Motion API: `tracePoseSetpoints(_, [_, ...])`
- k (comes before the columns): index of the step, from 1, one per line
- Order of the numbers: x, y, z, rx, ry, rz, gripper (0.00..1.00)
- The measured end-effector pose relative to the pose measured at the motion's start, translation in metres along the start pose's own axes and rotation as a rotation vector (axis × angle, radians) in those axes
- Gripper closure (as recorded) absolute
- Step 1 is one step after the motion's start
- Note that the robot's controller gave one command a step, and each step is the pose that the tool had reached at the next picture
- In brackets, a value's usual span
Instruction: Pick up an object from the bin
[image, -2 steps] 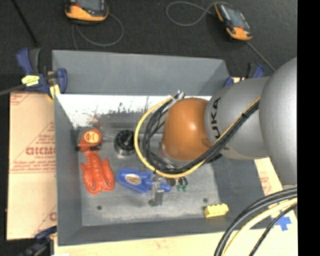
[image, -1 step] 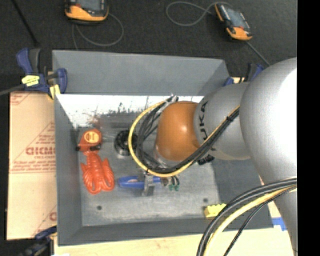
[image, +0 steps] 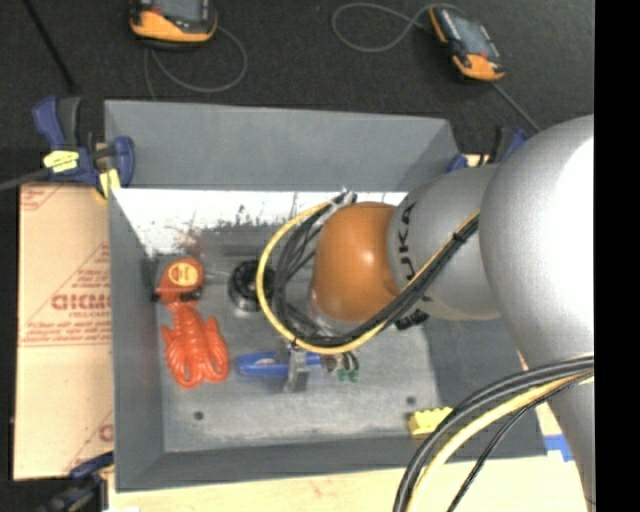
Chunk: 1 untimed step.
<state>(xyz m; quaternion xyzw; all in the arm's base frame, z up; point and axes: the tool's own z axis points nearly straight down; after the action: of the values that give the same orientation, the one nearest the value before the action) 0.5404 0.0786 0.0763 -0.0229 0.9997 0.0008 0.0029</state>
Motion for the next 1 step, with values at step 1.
tracePoseSetpoints(1, [-0.0014,-0.0040,-0.0707,0.002,0.003,-0.035,1.00])
